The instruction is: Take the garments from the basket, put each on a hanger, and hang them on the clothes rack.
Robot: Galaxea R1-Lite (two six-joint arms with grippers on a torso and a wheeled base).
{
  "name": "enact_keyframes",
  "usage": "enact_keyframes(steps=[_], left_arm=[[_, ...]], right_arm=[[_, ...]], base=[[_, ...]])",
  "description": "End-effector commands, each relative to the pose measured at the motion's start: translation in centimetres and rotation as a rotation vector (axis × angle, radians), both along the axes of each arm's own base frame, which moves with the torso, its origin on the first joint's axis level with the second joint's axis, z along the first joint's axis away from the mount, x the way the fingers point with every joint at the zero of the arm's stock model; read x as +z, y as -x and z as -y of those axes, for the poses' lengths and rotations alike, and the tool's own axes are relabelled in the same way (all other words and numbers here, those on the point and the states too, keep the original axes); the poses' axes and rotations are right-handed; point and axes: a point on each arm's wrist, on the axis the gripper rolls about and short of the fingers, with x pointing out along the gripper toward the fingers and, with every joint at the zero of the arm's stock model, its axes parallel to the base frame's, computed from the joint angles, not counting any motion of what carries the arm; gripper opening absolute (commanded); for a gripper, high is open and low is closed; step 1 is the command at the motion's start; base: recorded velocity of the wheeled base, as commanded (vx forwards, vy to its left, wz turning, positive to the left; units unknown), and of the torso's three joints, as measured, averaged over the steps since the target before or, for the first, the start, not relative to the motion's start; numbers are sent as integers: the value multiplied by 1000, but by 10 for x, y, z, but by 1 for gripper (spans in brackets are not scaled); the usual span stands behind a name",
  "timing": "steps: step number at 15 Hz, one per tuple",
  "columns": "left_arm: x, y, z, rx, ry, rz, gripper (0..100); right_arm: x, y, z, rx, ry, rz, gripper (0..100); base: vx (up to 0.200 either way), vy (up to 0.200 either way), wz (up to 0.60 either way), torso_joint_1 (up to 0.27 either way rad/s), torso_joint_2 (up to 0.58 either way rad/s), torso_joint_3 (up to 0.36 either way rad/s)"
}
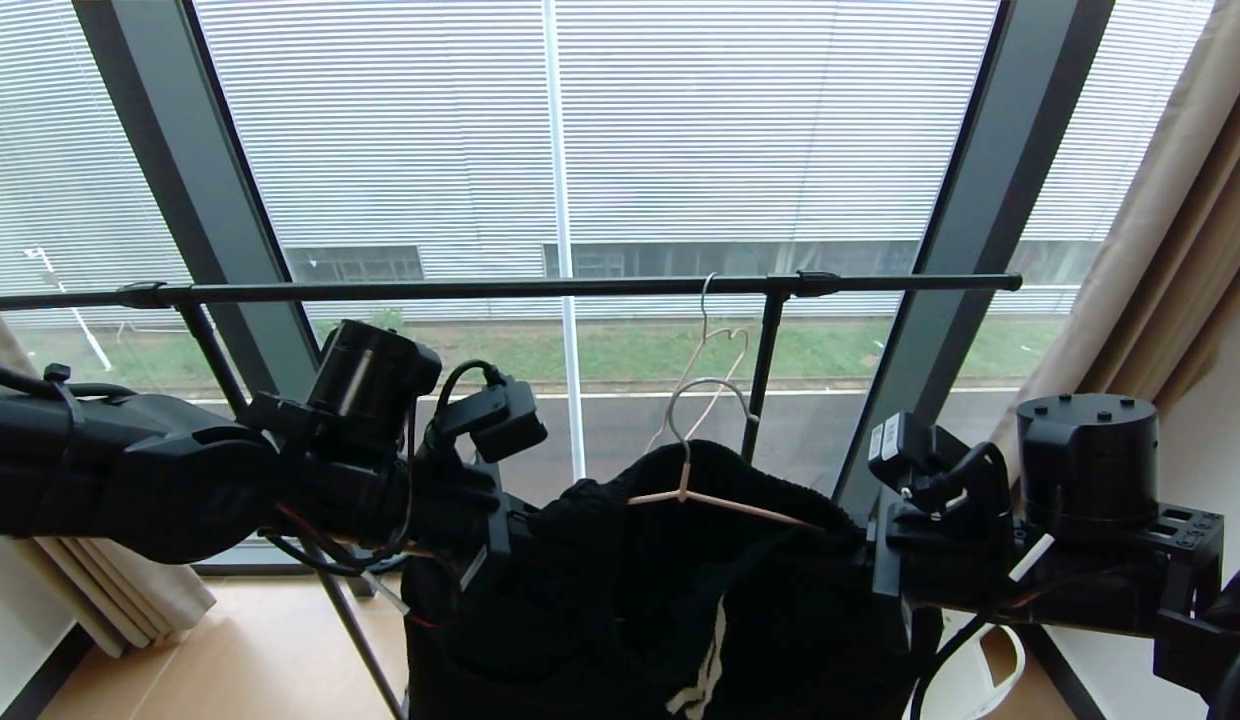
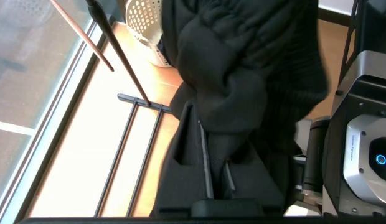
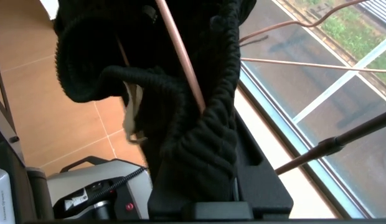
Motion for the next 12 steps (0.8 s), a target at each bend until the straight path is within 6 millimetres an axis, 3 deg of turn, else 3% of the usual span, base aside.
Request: enact_keyframes(steps=[1, 6, 7, 12], left_arm=[[4, 3, -2, 0, 6, 11, 0], [11, 11, -6, 1, 14, 28, 0], [11, 12, -7, 5, 14, 27, 0], [13, 15, -9, 6, 17, 34, 0]], right_arm=[[-2, 0, 0, 0, 5, -7, 0], [-5, 3, 1, 1, 15, -15, 0], [-7, 4, 2, 7, 21, -8, 100], [-4, 4, 5, 4, 26, 23, 100]], base=[[0, 0, 0, 0, 0, 0], [0, 0, 0, 0, 0, 0], [0, 0, 0, 0, 0, 0], [0, 0, 0, 0, 0, 0]])
